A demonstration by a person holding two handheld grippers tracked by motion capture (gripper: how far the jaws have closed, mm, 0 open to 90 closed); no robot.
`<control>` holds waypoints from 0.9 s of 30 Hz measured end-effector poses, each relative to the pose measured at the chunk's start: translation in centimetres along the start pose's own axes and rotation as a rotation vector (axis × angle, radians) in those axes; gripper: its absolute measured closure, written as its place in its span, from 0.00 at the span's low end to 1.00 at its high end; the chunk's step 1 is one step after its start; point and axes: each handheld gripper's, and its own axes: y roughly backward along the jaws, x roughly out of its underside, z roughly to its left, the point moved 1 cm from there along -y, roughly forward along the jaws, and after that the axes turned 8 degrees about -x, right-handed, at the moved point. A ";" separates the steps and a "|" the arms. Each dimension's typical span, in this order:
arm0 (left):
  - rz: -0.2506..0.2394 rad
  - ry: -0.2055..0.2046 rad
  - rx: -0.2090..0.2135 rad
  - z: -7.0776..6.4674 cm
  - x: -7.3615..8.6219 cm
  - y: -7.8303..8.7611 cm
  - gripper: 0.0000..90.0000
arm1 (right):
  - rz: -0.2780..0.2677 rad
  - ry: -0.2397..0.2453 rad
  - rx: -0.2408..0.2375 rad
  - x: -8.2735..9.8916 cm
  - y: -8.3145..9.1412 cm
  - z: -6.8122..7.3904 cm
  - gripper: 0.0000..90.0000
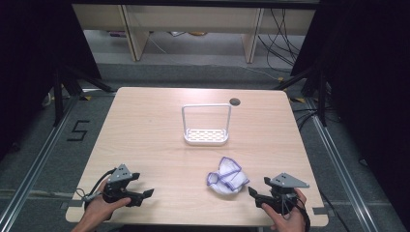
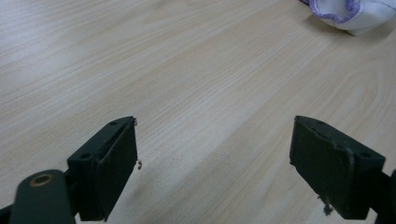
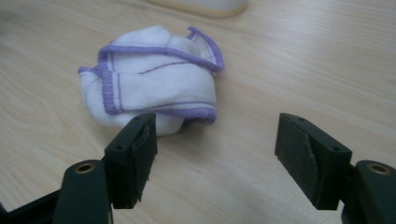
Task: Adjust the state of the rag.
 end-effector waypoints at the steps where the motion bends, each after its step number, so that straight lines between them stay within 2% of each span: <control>1: -0.010 0.008 0.000 -0.1 0.0 -0.1 0.16 | -0.006 0.026 -0.003 -0.1 0.0 -0.1 0.36; 2: 0.003 -0.005 0.001 0.0 0.0 0.0 0.16 | -0.012 0.038 -0.010 -0.1 -0.1 0.0 0.37; 3: 0.007 -0.007 0.003 0.0 0.0 0.0 0.16 | -0.013 0.029 -0.023 -0.2 0.0 0.3 0.38; 4: 0.007 -0.007 0.003 0.0 0.0 0.0 0.16 | -0.006 0.049 -0.020 -0.3 0.1 0.3 0.39; 5: 0.004 -0.007 -0.005 0.0 0.0 -0.1 0.16 | -0.006 0.049 -0.020 -0.3 0.1 0.3 0.39; 6: -0.020 0.021 0.001 -0.1 0.1 -0.3 0.16 | -0.007 0.056 -0.029 -0.5 0.1 0.7 0.40; 7: 0.001 0.001 -0.005 0.2 0.1 -0.2 0.16 | -0.010 0.055 -0.034 -0.5 0.0 0.8 0.40; 8: -0.003 0.013 -0.007 0.1 0.1 -0.2 0.16 | -0.011 0.064 -0.035 -0.6 0.0 0.9 0.41; 10: -0.002 0.012 -0.006 0.2 0.1 -0.2 0.16 | -0.007 0.047 -0.039 -0.7 0.0 1.3 0.43; 11: 0.003 0.007 -0.005 0.2 0.1 -0.2 0.16 | -0.007 0.074 -0.043 -0.8 -0.1 1.3 0.43; 15: 0.009 -0.006 0.003 0.0 0.0 -0.2 0.16 | 0.000 0.113 -0.050 -1.5 -0.2 2.3 0.47; 18: 0.012 0.001 -0.001 -0.1 0.1 -0.3 0.16 | 0.014 0.092 -0.065 -1.8 -0.4 3.3 0.50; 19: 0.013 0.000 -0.001 -0.1 0.1 -0.3 0.16 | 0.018 0.128 -0.069 -2.0 -0.5 3.3 0.50; 21: 0.014 -0.004 0.000 -0.1 0.0 -0.3 0.16 | 0.021 0.145 -0.075 -2.2 -0.9 3.8 0.52; 22: 0.002 0.013 0.000 -0.2 0.0 -0.4 0.16 | 0.038 0.141 -0.081 -2.3 -1.1 4.0 0.53; 23: 0.017 -0.012 0.002 -0.1 0.0 -0.3 0.16 | 0.037 0.148 -0.079 -2.4 -1.4 4.2 0.54; 24: 0.023 -0.025 -0.004 0.0 0.0 -0.3 0.16 | 0.042 0.176 -0.078 -2.6 -1.6 4.3 0.56; 27: 0.018 -0.029 0.006 -0.1 0.0 -0.3 0.16 | 0.061 0.191 -0.074 -3.0 -2.2 4.9 0.58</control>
